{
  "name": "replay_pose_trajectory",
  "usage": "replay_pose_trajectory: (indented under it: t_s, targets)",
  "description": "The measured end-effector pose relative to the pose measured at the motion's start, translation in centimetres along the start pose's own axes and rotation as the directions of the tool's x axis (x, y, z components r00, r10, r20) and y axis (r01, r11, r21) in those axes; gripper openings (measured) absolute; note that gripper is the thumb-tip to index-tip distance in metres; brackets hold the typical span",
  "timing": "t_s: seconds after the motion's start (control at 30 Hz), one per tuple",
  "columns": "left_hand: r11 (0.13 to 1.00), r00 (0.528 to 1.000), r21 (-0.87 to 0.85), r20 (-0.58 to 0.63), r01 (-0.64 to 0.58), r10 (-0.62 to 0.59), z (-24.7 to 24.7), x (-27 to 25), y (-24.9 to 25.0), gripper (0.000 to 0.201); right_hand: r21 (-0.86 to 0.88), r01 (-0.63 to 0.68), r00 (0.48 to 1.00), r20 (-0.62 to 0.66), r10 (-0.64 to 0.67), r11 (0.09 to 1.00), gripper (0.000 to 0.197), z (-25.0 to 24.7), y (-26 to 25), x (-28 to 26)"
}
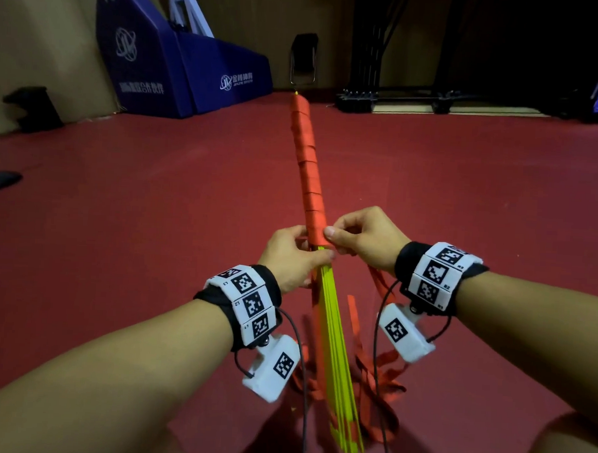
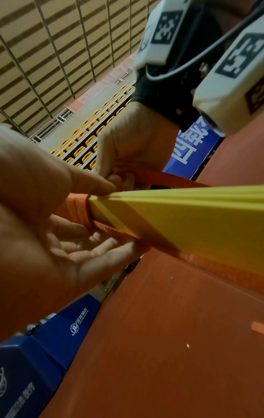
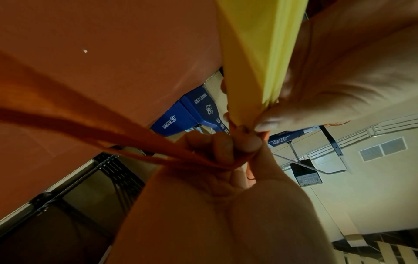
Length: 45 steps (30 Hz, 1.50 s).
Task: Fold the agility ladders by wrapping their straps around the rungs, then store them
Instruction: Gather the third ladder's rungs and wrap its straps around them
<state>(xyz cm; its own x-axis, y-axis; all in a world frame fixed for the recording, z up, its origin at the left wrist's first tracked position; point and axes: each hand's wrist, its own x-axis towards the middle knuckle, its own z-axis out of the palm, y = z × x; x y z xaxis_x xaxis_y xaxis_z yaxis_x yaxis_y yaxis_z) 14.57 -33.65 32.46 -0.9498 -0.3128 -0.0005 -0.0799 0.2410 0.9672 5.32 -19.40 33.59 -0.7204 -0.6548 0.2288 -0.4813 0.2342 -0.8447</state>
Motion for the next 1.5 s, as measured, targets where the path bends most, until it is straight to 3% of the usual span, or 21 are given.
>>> replay_pose_trajectory:
  t_s: [0.27, 0.53, 0.67, 1.33, 1.5]
  targets:
    - [0.997, 0.998, -0.082, -0.069, 0.005, -0.011, 0.1, 0.1, 0.6, 0.042, 0.091, 0.044, 0.999, 0.008, -0.045, 0.995, 0.024, -0.3, 0.5, 0.2]
    - [0.988, 0.993, -0.156, -0.121, -0.005, -0.014, 0.2, 0.4, 0.8, 0.021, -0.027, 0.008, 1.0, 0.01, -0.007, 1.0, 0.024, -0.5, 1.3, 0.1]
    - [0.982, 0.991, -0.188, -0.136, -0.01, -0.016, 0.1, 0.2, 1.1, 0.024, -0.067, -0.025, 1.0, 0.015, 0.026, 0.997, 0.024, -0.5, 1.4, 0.0]
    - [0.954, 0.994, -0.286, -0.044, 0.086, -0.103, -0.7, -0.7, 1.7, 0.031, 0.057, 0.014, 0.99, 0.139, -0.022, 0.998, 0.021, -1.1, 0.6, -0.2]
    - [0.941, 0.995, -0.328, -0.02, 0.087, -0.099, -0.8, -0.7, 1.7, 0.011, 0.067, 0.01, 0.991, 0.133, -0.019, 0.998, 0.017, -1.1, 0.6, -0.2]
